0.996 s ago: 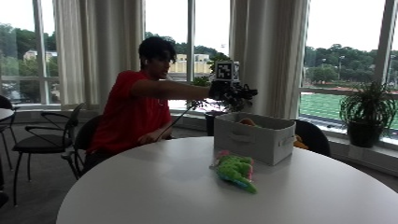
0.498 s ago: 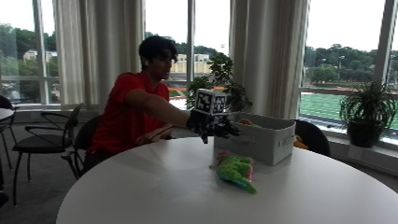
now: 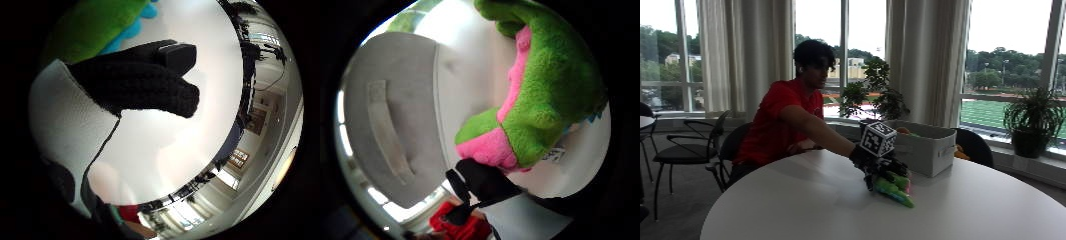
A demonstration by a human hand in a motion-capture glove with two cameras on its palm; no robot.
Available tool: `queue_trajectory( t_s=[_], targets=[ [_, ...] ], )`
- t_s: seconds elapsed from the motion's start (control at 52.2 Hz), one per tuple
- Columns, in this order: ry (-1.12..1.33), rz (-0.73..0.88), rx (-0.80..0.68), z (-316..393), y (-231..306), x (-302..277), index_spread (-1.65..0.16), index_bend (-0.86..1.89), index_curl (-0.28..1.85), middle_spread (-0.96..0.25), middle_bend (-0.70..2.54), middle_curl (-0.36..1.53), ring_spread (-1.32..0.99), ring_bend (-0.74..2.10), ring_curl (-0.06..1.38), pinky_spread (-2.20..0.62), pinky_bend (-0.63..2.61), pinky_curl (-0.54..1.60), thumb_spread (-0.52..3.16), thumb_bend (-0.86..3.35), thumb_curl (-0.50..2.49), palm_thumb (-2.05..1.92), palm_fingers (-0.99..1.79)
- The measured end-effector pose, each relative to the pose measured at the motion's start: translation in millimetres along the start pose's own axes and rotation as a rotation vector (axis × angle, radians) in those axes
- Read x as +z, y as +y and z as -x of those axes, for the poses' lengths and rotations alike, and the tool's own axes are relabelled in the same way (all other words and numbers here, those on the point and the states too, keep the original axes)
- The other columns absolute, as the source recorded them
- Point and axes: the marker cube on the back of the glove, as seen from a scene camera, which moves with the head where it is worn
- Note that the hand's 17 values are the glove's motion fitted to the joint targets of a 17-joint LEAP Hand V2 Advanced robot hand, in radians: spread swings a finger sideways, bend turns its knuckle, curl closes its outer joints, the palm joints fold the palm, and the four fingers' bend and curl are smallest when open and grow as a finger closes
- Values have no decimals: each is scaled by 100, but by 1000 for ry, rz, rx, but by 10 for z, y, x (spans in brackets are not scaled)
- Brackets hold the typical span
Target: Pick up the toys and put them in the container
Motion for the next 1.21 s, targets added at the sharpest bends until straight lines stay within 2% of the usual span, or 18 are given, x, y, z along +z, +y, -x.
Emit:
queue_trajectory(
  t_s=[0.153, 0.249, 0.306, 0.383, 0.44, 0.479, 0.536, 0.555, 0.593, 0.67, 0.747, 0.957, 1.206],
  targets=[
    [27, 116, -46, 42, 23, 99, -37, 8, 22, -4, 9, 18, 5, 12, 14, 13, 148, 36, 78, -9, 26, -10, -34],
    [149, 170, -50, 95, 43, 160, -36, 6, 19, -2, 8, 18, 6, 12, 13, 12, 153, 37, 76, -9, 26, -9, -38],
    [238, 169, -67, 156, 50, 201, -36, 8, 19, 0, 4, 16, 7, 12, 13, 11, 156, 38, 77, -8, 26, -8, -42],
    [222, 120, -63, 150, 15, 182, -36, 14, 20, 1, 6, 15, 8, 9, 11, 9, 154, 37, 78, -6, 26, -6, -38],
    [239, 77, -121, 76, 1, 157, -39, 20, 22, 0, 13, 16, 9, 8, 10, 9, 146, 35, 80, -6, 27, -4, -27],
    [246, 36, -158, 26, 0, 145, -42, 32, 27, -2, 21, 19, 9, 9, 9, 8, 134, 32, 86, -3, 27, -1, -9],
    [111, -44, -48, 110, -9, 129, -43, 50, 32, -4, 24, 21, 9, 8, 6, 7, 124, 30, 92, -2, 28, 0, 1],
    [79, -73, -17, 139, -10, 122, -44, 67, 38, -6, 29, 23, 8, 8, 5, 6, 118, 28, 96, 1, 29, 4, 15],
    [63, -138, 12, 175, -9, 97, -44, 77, 39, -10, 36, 25, 6, 14, 5, 2, 110, 24, 101, 6, 33, 14, 32],
    [115, -257, 41, 216, -15, 52, -42, 73, 42, -19, 50, 30, -6, 35, 10, -15, 107, 22, 103, 18, 40, 36, 65],
    [181, -328, 58, 238, -31, 22, -41, 69, 45, -25, 50, 32, -19, 56, 17, -27, 110, 25, 101, 25, 46, 51, 86],
    [236, -399, 36, 301, -36, -75, -41, 75, 59, -38, 64, 41, -42, 76, 29, -42, 101, 29, 80, 29, 60, 68, 104],
    [96, -406, 18, 393, 210, -327, -42, 79, 78, -43, 72, 52, -46, 96, 40, -46, 101, 35, 57, 28, 72, 74, 112]
  ],
)
